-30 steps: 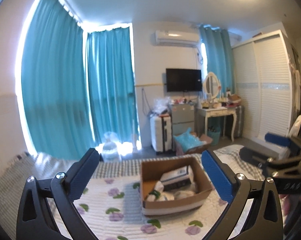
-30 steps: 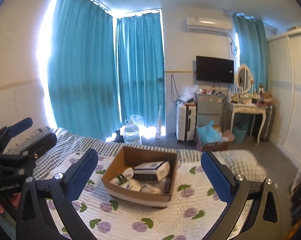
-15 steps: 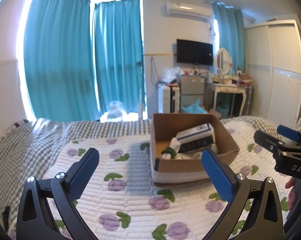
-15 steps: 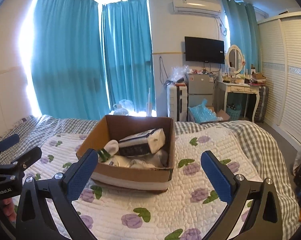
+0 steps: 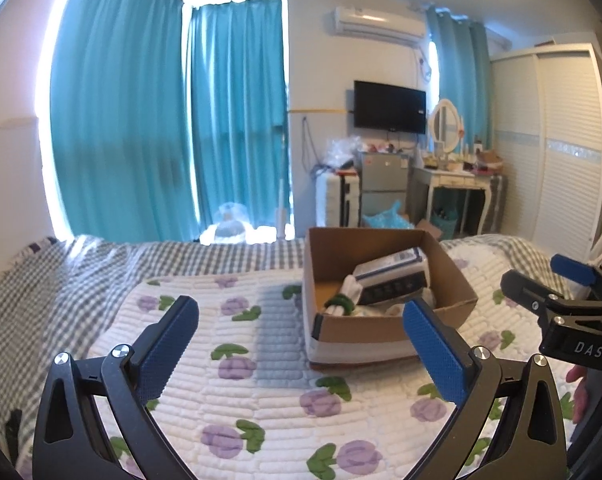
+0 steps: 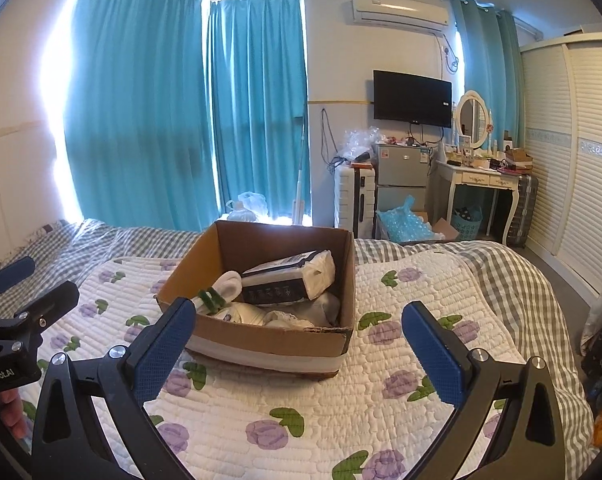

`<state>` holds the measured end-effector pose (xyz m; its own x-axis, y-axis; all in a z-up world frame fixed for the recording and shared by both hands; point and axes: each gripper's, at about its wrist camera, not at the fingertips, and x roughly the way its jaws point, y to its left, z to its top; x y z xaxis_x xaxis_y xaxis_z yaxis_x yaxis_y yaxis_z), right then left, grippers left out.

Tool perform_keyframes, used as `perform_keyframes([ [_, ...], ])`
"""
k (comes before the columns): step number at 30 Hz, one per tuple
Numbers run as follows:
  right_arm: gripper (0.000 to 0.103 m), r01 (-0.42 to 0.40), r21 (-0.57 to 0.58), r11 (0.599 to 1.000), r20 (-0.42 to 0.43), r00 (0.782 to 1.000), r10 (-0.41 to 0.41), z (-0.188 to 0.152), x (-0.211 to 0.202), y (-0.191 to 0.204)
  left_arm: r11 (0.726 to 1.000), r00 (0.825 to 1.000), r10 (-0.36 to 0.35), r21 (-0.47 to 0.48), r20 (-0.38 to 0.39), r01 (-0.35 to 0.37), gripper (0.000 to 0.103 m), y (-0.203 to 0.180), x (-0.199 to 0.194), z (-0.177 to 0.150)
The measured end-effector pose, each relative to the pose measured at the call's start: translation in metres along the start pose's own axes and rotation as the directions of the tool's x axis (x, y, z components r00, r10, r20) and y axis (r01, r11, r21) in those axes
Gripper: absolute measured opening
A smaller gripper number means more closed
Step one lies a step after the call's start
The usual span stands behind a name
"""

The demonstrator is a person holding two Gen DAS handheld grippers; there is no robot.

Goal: Organize soft objects

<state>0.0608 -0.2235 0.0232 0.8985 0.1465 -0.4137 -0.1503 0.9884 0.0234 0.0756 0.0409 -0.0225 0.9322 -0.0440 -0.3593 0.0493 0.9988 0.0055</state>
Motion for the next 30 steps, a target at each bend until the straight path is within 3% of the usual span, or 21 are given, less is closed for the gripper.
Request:
perform_keyframes([
  [30,0.103,-0.001,0.016,1.000,-0.017,1.000,0.001,-0.0042,0.0040,0.0017,1.000,1.000,-0.011,0.001,-0.021,0.011,0.103,-0.0004,0.0007,-0.0029],
])
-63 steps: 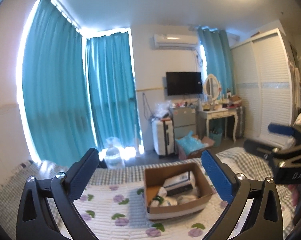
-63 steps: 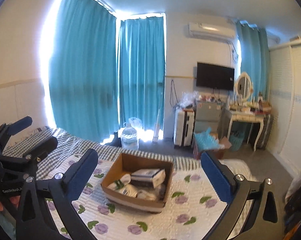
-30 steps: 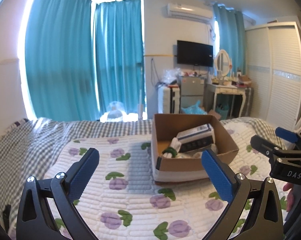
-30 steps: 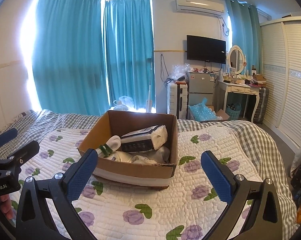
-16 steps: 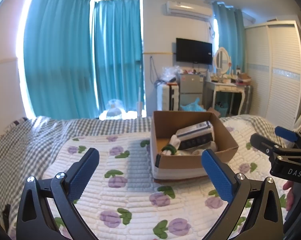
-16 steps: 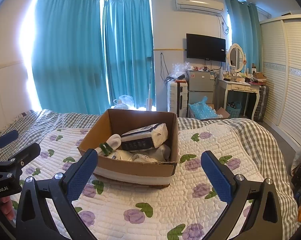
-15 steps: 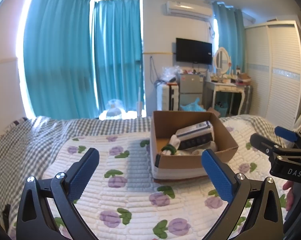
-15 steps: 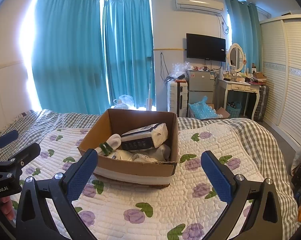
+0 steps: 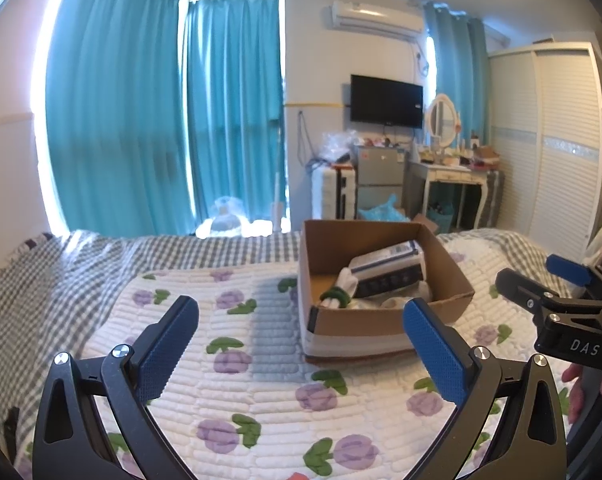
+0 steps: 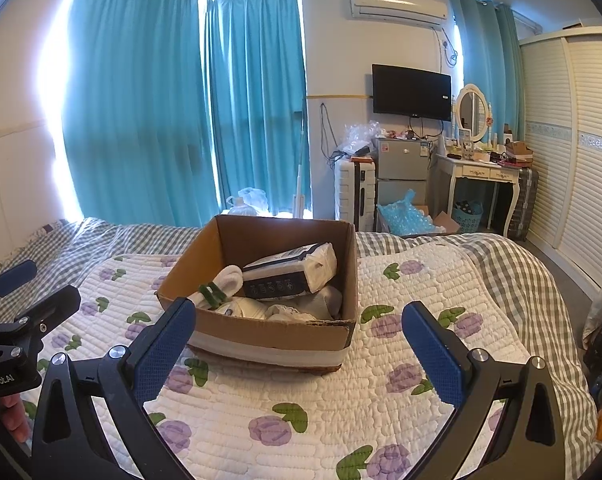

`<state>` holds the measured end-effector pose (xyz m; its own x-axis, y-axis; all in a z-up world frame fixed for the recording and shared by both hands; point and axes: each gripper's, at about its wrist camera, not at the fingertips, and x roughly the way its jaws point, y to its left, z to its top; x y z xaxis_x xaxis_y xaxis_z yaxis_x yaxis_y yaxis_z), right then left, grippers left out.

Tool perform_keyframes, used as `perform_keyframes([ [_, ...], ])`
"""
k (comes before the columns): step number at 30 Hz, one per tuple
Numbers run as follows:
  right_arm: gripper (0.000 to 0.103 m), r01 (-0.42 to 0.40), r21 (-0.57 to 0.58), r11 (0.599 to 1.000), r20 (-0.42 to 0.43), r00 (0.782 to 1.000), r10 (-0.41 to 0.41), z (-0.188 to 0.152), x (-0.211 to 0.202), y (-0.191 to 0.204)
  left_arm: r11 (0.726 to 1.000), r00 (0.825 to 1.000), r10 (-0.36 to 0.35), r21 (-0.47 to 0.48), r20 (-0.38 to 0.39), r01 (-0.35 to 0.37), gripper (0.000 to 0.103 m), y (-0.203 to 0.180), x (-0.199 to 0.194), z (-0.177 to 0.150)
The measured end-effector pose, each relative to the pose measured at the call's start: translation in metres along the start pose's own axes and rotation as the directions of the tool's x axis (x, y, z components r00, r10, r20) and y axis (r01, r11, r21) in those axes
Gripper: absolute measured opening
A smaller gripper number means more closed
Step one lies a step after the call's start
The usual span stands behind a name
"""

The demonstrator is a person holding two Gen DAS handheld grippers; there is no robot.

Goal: Organize soft objects

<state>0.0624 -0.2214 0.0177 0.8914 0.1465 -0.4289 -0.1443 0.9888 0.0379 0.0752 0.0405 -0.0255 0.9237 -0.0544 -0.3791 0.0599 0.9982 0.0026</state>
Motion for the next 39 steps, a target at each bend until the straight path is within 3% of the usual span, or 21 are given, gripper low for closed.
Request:
perform_keyframes([
  [39,0.103,0.002,0.008,1.000,-0.022,1.000,-0.001,-0.0017,0.0029,0.0045,1.000,1.000,0.003,-0.010,-0.005,-0.003,0.103,0.0009,-0.0027,0.0007],
])
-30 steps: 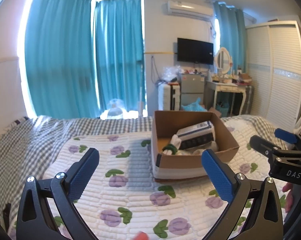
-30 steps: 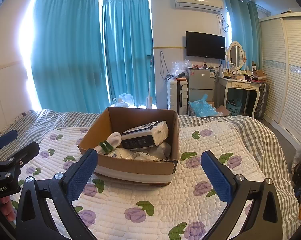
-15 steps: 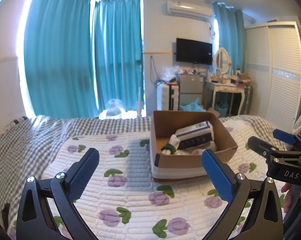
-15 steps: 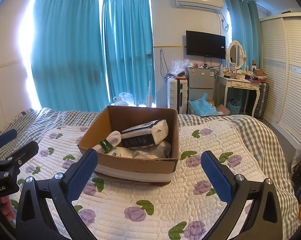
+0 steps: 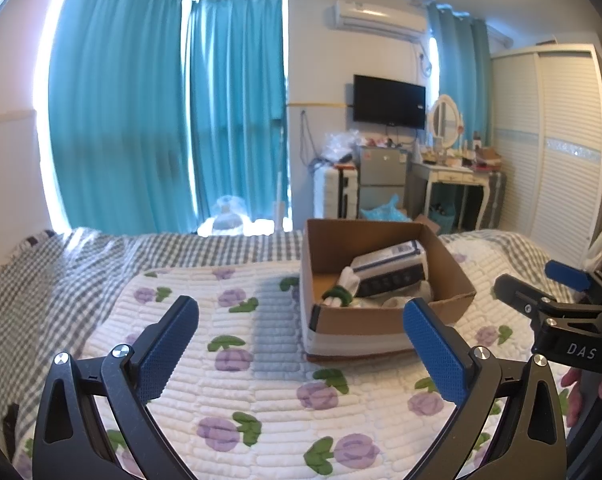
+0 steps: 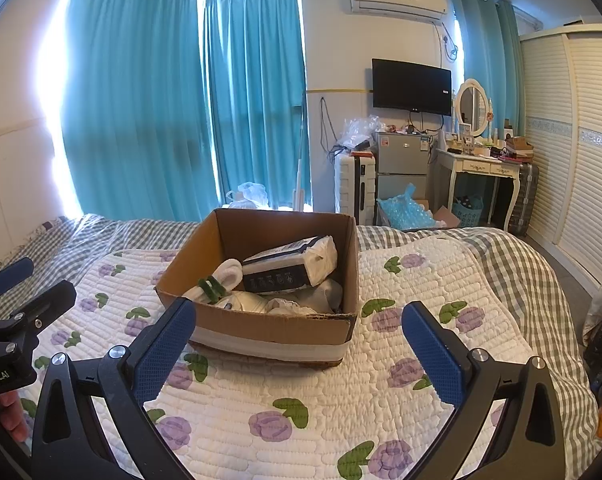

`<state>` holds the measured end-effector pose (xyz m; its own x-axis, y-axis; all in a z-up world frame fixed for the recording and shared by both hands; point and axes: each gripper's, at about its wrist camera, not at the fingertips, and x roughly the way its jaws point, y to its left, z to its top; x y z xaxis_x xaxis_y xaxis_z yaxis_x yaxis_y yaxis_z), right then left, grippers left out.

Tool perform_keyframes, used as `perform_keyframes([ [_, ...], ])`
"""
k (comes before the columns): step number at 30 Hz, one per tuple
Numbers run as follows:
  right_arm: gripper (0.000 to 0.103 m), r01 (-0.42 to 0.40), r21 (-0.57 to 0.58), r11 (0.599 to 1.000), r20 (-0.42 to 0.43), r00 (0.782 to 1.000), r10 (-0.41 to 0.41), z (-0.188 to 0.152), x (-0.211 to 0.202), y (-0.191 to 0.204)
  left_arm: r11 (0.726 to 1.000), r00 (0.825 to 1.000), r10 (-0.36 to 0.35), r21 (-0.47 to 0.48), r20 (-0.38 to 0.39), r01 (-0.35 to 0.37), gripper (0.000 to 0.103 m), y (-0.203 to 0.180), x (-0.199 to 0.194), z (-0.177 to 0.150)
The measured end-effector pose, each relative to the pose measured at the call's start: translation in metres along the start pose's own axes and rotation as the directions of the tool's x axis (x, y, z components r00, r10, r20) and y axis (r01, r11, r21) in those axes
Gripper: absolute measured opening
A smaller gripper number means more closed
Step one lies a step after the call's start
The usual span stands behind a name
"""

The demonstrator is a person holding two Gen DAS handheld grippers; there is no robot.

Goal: Organize soft objects

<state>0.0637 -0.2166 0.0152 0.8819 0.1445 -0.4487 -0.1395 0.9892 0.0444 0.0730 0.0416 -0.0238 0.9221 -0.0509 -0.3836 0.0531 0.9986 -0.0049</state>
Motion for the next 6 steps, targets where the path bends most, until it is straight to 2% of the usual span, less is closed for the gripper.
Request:
perform_keyframes([
  [6,0.103,-0.008,0.005,1.000,-0.007,1.000,0.008,-0.0014,0.0007,0.0011,1.000,1.000,-0.003,-0.001,-0.006,0.003,0.103,0.0012,0.0005,0.0003],
])
